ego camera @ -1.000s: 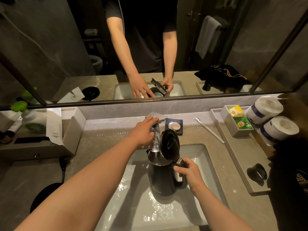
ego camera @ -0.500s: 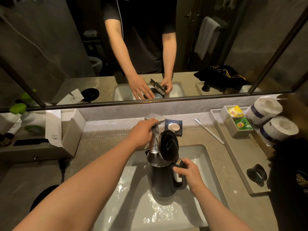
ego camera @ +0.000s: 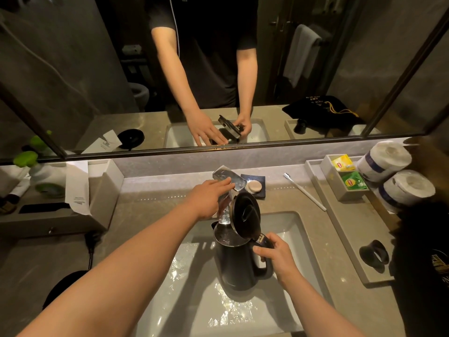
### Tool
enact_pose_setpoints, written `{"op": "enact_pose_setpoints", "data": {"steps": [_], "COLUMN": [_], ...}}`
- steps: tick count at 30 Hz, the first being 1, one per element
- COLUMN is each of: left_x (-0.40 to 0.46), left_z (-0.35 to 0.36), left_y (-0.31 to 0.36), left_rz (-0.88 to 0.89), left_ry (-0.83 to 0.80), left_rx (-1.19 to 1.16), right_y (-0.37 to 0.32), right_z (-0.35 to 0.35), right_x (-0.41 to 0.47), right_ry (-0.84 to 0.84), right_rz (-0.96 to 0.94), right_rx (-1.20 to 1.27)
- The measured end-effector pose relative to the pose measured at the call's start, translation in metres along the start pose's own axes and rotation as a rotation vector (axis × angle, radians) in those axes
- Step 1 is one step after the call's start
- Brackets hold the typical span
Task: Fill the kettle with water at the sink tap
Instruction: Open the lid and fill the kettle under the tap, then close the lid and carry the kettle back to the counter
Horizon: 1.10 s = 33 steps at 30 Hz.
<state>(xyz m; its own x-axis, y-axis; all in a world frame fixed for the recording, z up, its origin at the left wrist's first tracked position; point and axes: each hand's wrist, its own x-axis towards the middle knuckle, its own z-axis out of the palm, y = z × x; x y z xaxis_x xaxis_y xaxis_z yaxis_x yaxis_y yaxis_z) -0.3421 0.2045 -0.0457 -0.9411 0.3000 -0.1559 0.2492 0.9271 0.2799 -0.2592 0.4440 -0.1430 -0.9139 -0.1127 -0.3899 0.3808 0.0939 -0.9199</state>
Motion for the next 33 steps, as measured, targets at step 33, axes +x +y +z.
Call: {"op": "enact_pose_setpoints", "data": {"steps": [33], "left_x": [-0.192], "left_z": [-0.004], "left_y": [0.033], "left_rz": [-0.299], "left_ry": [0.524], "left_rx": [-0.663], "right_y": [-0.083], "right_z": [0.037], "right_x": [-0.089], "right_ry": [-0.196], "right_rz": [-0.293], "right_rx": [0.093]}}
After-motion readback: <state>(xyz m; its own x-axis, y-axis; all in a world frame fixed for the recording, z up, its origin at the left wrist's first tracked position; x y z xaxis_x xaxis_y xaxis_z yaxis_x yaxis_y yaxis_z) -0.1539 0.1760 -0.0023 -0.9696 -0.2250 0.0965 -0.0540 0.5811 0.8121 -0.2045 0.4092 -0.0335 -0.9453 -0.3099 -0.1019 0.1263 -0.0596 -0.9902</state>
